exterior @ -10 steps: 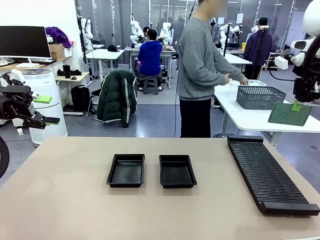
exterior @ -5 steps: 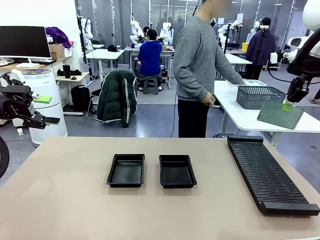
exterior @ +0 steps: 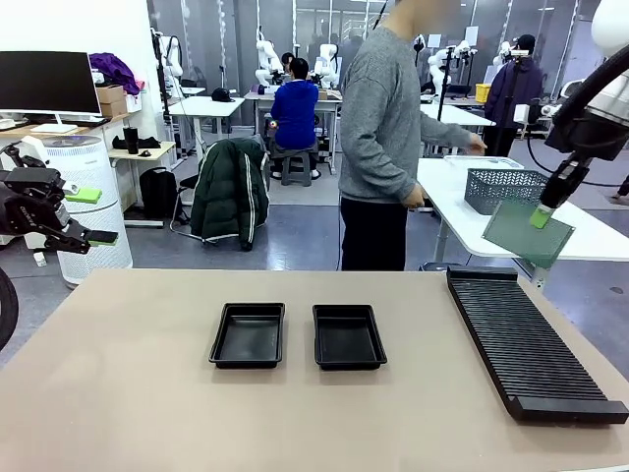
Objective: Inspect and transfer BCBs to ESD trays.
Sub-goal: Pick up the Blank PCB from the PCB Rack and place it in the left ESD tray.
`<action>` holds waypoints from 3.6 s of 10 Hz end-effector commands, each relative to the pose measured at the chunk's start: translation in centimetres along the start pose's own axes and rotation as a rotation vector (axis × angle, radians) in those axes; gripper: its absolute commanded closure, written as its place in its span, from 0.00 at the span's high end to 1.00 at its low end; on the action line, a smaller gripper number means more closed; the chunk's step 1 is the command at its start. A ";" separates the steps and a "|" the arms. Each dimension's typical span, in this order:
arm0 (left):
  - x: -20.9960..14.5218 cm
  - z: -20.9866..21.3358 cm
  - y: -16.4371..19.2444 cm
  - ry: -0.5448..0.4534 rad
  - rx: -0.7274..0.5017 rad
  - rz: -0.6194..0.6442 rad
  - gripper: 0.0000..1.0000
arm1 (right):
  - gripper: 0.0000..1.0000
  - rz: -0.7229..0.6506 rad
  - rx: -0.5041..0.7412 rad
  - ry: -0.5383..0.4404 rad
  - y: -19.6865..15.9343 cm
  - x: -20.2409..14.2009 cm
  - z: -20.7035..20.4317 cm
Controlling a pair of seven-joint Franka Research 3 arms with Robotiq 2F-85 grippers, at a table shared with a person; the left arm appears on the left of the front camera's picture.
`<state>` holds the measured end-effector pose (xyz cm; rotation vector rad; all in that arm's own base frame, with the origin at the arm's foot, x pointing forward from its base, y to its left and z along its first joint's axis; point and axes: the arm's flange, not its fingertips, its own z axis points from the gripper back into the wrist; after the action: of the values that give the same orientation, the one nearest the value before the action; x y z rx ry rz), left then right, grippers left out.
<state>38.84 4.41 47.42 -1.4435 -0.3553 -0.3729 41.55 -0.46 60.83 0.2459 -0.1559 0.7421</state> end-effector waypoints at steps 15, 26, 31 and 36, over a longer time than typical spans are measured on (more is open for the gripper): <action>0.0 0.1 -0.1 -0.001 -0.001 0.000 1.00 | 0.02 -0.639 0.632 -0.299 12.7 11.5 -22.0; 0.0 0.1 -0.1 -0.001 -0.001 0.000 1.00 | 0.02 -0.765 0.588 -0.367 17.4 20.2 -30.7; 0.0 0.1 -0.1 -0.001 -0.001 0.000 1.00 | 0.02 -0.778 0.578 -0.334 17.1 20.0 -30.1; 0.0 0.1 -0.1 -0.001 -0.001 0.000 1.00 | 0.02 -0.760 0.573 -0.319 17.5 20.9 -31.2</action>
<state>38.84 4.46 47.43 -1.4425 -0.3562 -0.3723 46.30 33.32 38.98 0.9196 -0.1428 -0.0486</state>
